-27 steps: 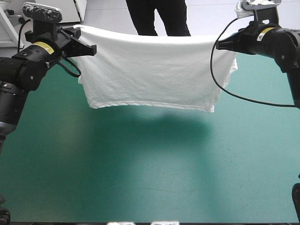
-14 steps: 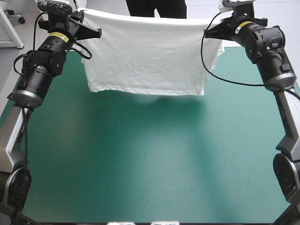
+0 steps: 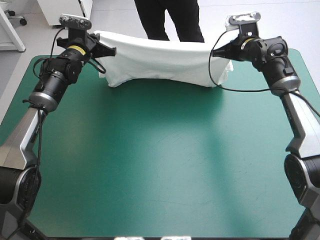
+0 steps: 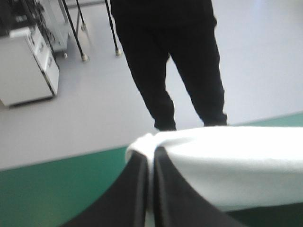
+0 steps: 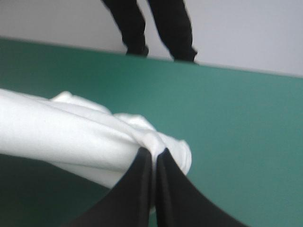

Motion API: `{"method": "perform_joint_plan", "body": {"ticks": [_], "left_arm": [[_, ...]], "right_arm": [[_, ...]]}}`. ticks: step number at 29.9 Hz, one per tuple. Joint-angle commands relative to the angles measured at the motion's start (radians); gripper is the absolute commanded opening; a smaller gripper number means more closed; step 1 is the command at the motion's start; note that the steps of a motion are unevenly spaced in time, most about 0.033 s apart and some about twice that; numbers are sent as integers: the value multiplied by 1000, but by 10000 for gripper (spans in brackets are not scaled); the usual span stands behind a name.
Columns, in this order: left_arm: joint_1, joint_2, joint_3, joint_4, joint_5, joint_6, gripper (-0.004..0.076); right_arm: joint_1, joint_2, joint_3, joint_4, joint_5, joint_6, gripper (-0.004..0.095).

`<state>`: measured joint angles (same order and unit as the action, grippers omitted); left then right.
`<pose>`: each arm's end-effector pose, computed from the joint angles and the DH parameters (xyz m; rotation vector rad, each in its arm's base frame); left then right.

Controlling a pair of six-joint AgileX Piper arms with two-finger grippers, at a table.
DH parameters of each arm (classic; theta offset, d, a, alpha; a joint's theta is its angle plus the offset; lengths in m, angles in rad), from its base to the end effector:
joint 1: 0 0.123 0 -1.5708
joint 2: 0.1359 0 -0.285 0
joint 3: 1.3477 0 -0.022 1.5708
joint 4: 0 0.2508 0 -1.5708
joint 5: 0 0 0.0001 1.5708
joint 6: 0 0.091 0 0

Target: Fold the cloth

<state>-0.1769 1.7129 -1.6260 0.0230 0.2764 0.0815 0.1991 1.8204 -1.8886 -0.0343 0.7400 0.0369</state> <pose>0.4101 -0.0727 0.3942 0.2539 1.8295 -0.0454 0.4193 0.0825 0.3974 -0.1886 2.1483 0.0971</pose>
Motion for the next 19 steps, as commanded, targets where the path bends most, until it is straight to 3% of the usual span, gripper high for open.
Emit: {"method": "perform_joint_plan", "body": {"ticks": [1, 10, 19], "left_arm": [[1, -118, 103, -23, -60, -5, -9], [-1, -441, 557, -79, 23, -5, -9], [-1, -704, 788, -82, 279, -16, -9]], "right_arm": [[-1, -67, 94, 67, 9, -51, -17], [-1, -246, 483, 149, 54, -113, -17], [2, -482, 807, 216, 94, -120, -17]]}}
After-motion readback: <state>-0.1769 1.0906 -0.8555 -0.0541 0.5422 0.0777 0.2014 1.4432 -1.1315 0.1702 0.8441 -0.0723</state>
